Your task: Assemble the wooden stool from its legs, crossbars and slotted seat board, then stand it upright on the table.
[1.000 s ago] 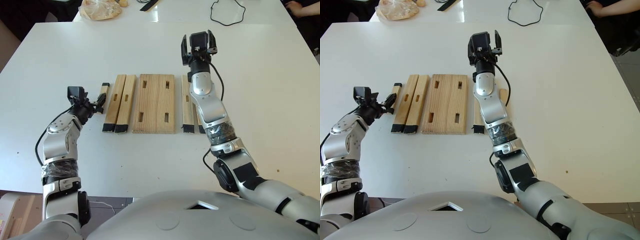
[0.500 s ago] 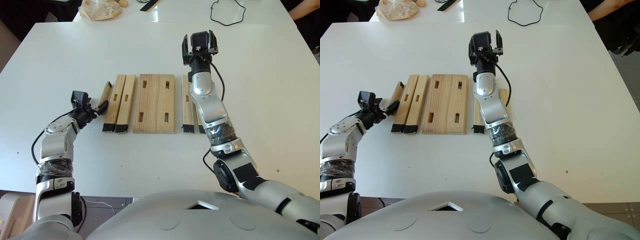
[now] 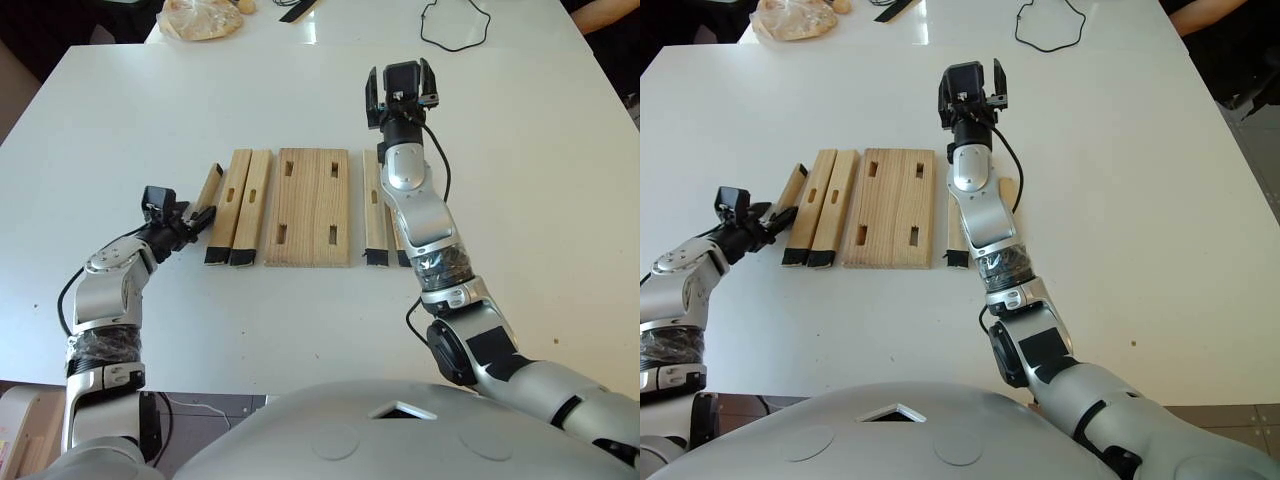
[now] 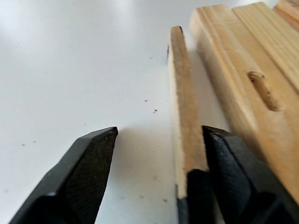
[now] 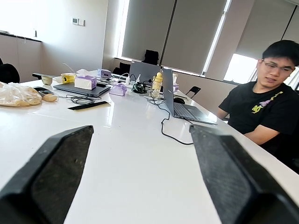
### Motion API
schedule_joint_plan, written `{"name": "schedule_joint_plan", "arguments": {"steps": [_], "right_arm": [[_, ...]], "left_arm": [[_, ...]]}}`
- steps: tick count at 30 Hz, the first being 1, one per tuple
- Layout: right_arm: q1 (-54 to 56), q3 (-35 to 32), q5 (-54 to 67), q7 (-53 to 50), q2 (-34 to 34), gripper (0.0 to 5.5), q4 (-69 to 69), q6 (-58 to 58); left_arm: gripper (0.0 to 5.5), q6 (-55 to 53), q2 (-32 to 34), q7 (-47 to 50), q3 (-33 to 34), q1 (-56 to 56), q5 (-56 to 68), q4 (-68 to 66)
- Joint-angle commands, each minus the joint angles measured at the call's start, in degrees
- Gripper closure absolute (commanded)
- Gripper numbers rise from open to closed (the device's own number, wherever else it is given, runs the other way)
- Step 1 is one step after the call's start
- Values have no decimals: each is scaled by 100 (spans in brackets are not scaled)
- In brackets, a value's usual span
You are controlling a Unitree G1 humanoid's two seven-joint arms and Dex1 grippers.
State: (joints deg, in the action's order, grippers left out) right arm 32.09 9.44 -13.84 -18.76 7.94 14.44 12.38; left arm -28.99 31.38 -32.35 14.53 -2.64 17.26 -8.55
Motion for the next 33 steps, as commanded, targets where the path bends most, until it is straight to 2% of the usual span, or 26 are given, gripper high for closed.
{"name": "schedule_joint_plan", "arguments": {"steps": [1, 13, 19, 23, 25, 28, 33], "right_arm": [[-77, 6, -37, -12, 128, 169, -85, 97], [-284, -157, 229, -57, 247, 169, -143, 9], [-257, -1050, 2023, 1012, 357, 169, -464, 923], [186, -1223, 2670, 2115, -302, 169, -445, 1345], [437, -1436, 3292, 2727, -569, 169, -649, 2067], [923, -1968, 4842, 3547, -959, 169, -1277, 3603], [1917, -2829, 6756, 3678, -1444, 169, -1550, 5389]], "left_arm": [[316, -321, 118, -24, -163, 124, -65, 147], [501, -315, 387, -11, -37, 209, -119, 93], [508, 84, 396, 191, 340, -145, 16, 436], [508, 815, -133, 1258, 613, -1209, -94, 332], [508, 1120, -586, 1536, 422, -1684, 6, 873], [508, 1805, -975, 1583, -373, -2089, -438, 1484], [508, 2775, -1039, 1427, -1256, -2053, -1226, 1877]]}}
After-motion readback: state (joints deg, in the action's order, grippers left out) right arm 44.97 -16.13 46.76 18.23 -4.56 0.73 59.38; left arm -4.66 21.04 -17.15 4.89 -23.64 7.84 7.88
